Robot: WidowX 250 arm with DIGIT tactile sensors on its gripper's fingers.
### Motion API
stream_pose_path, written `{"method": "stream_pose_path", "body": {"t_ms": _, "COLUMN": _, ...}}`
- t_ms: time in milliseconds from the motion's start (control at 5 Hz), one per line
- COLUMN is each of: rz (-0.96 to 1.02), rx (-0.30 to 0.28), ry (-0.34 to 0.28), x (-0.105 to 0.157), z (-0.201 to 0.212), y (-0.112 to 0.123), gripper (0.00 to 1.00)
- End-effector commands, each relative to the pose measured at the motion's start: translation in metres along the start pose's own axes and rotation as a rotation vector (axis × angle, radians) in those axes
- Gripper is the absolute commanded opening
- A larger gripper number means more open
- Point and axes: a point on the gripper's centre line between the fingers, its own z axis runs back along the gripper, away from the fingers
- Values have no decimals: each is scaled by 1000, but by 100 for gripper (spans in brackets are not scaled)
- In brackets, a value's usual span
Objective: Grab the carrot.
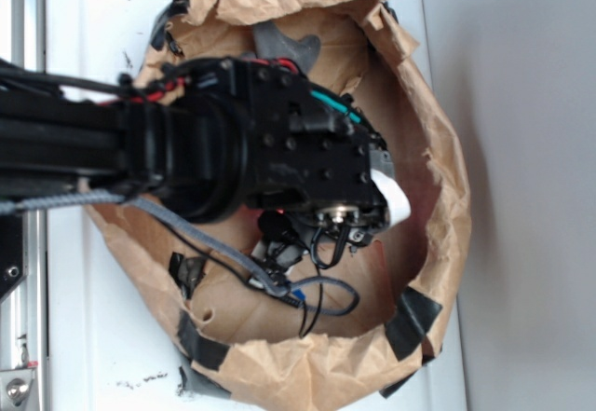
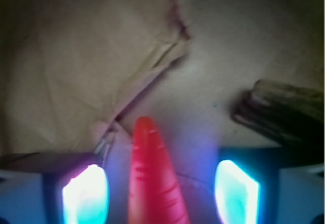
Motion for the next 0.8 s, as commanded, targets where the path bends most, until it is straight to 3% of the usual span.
{"method": "stream_pose_path", "body": {"t_ms": 0, "rz": -12, "rx": 54, "ry": -28, "x": 5, "z": 2, "y": -9, "gripper": 0}}
{"method": "stream_pose_path", "body": {"t_ms": 200, "rz": -10, "rx": 47, "ry": -76, "x": 4, "z": 21, "y": -9, "gripper": 0}}
{"method": "stream_pose_path", "body": {"t_ms": 600, "rz": 22, "rx": -4, "ry": -268, "x": -2, "z": 99, "y": -3, "gripper": 0}}
